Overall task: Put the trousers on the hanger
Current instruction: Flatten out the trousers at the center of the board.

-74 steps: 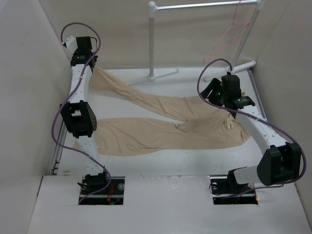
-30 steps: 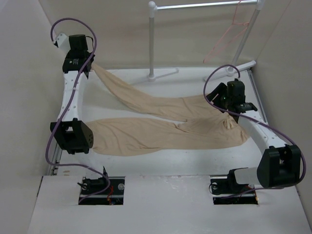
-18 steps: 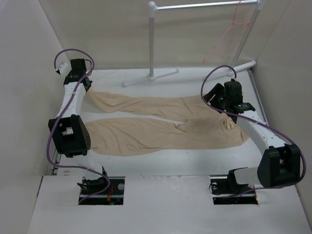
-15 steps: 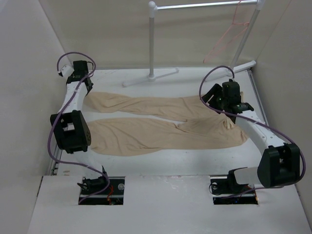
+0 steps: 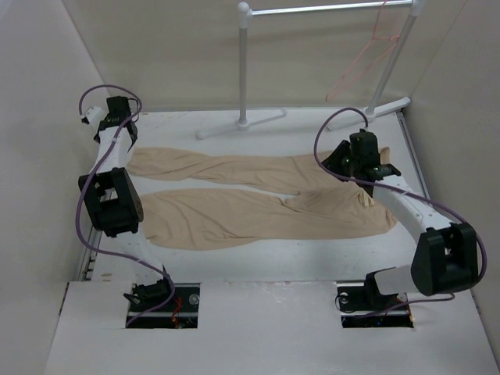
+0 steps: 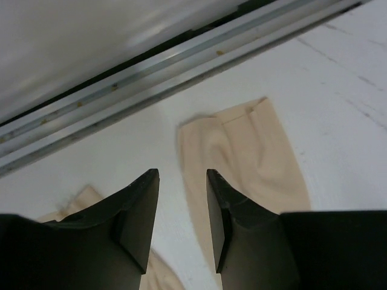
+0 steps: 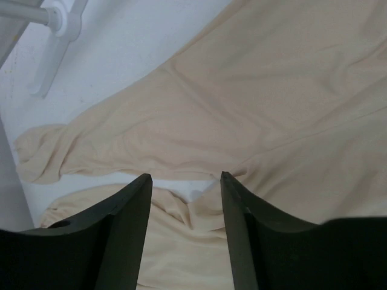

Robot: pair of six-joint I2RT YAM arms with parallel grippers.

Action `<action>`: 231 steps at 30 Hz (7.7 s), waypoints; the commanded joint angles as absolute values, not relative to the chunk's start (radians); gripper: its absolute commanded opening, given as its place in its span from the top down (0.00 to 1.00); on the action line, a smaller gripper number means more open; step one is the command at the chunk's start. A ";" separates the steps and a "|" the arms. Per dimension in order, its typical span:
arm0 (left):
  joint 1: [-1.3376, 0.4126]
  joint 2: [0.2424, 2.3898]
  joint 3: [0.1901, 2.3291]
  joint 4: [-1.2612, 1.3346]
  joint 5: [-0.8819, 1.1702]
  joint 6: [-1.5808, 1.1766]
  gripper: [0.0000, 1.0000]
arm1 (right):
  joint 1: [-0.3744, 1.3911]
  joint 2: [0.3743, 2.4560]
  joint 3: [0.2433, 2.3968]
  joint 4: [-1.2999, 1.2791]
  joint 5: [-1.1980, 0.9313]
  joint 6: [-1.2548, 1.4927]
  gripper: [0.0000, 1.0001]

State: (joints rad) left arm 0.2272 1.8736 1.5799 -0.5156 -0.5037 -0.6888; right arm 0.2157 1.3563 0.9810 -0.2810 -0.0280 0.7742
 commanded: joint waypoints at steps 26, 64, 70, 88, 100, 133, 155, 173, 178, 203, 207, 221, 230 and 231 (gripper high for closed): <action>0.252 2.402 2.046 -0.535 -0.232 -0.778 0.97 | 0.214 1.416 1.089 -0.327 -0.032 0.747 0.55; 0.054 1.579 1.794 -0.491 -0.522 -0.687 1.00 | 0.038 1.360 1.081 -0.271 0.070 0.779 0.27; 0.077 1.792 1.957 -0.529 -0.485 -0.706 1.00 | -0.149 1.601 1.349 -0.365 0.225 0.704 0.27; 0.202 1.986 1.951 -0.518 -0.385 -0.767 1.00 | -0.251 2.066 1.646 -0.428 -0.014 0.586 0.49; 0.252 1.890 1.951 -0.568 -0.373 -0.759 1.00 | -0.373 1.711 1.321 -0.226 0.155 0.775 0.97; 0.249 2.453 2.459 -0.309 -0.371 -0.834 0.98 | -0.380 2.058 1.707 -0.285 0.149 0.762 0.92; 0.222 1.982 1.625 -0.242 -0.226 -0.865 0.54 | -0.207 1.711 1.389 -0.258 0.164 0.741 0.71; 0.260 2.215 1.577 -0.184 -0.123 -1.034 0.83 | -0.031 1.237 0.948 -0.275 0.121 0.778 0.52; 0.272 2.148 1.516 -0.184 -0.170 -1.062 1.00 | -0.090 1.201 0.907 -0.302 0.137 0.791 0.43; 0.346 1.901 1.362 -0.380 -0.324 -0.934 0.97 | -0.301 1.436 0.930 -0.307 0.172 0.811 0.26; 0.344 1.875 1.353 -0.419 -0.337 -0.930 0.75 | -0.309 1.343 0.832 -0.337 0.192 0.837 0.29; 0.197 1.402 0.959 -0.546 -0.377 -0.920 0.57 | 0.039 0.977 0.722 -0.534 0.134 0.861 0.77; 0.361 1.282 0.776 -0.459 -0.327 -0.865 0.53 | 0.341 0.963 0.703 -0.477 0.045 0.830 0.67; 0.372 1.285 0.785 -0.443 -0.322 -0.864 0.53 | 0.372 0.965 0.695 -0.462 0.035 0.830 0.66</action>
State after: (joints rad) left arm 0.3412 1.3113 0.7689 -0.5209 -0.3305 -0.9001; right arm 0.3103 0.9749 0.6983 -0.5110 0.0814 0.8421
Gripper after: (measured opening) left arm 0.466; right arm 0.334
